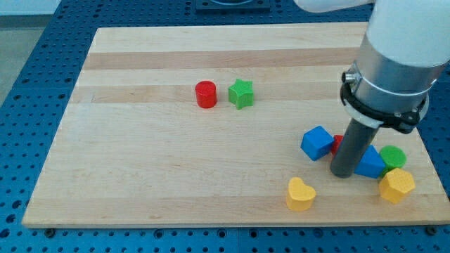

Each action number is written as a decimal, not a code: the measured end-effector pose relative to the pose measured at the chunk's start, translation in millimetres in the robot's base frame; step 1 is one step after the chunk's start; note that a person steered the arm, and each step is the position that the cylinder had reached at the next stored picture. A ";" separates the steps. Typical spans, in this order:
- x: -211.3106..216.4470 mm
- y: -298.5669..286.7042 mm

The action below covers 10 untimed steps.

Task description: Push the red star to the top right of the blue cube

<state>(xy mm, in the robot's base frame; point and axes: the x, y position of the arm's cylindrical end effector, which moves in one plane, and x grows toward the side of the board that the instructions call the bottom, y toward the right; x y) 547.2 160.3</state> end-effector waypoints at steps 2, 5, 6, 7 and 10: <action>-57.9 19.7; -58.5 66.9; -82.3 112.9; -128.6 110.5; -129.9 107.2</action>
<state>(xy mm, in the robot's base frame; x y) 417.3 267.4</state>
